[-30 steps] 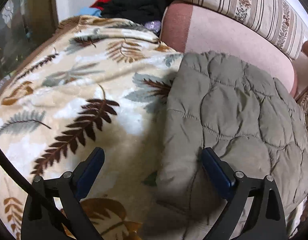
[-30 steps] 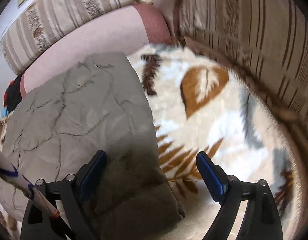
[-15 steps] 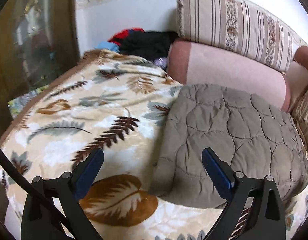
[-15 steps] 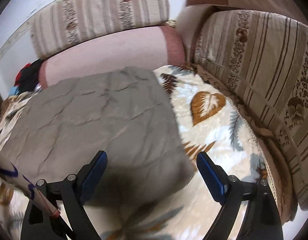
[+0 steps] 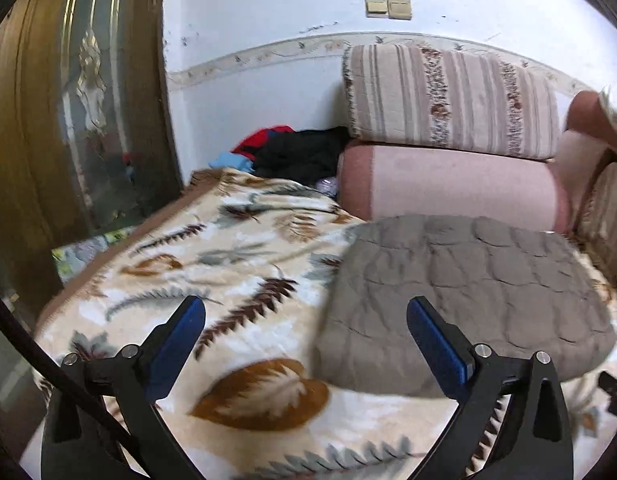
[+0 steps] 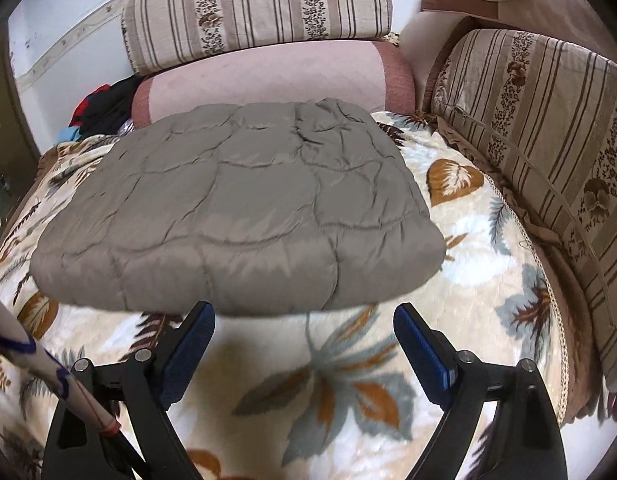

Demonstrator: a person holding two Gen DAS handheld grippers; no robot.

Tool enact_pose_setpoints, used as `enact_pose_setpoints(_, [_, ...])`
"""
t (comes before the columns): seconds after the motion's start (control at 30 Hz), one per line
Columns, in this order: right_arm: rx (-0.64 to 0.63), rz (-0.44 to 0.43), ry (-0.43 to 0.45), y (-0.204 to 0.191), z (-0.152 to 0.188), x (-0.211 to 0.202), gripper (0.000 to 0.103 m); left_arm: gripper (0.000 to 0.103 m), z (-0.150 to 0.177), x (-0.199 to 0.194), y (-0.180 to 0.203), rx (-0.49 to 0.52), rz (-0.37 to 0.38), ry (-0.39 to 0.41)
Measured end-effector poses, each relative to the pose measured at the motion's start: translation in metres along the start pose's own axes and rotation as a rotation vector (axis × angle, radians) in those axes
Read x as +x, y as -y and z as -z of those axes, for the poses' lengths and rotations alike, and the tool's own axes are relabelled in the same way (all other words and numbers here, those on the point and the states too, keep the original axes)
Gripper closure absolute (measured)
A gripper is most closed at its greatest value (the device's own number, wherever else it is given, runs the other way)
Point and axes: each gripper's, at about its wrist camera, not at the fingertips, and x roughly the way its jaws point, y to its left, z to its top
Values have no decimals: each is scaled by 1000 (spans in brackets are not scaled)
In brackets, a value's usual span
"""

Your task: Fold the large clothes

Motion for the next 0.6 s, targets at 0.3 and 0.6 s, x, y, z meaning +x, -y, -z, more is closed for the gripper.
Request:
enact_pose_setpoints(0.3, [-2, 18, -21, -3, 28, -25, 9, 1, 32, -14, 15, -25, 153, -133])
enact_pose_setpoints(0.6, [-61, 44, -30, -20, 54, -40, 9, 1, 67, -32, 44, 41, 256, -250])
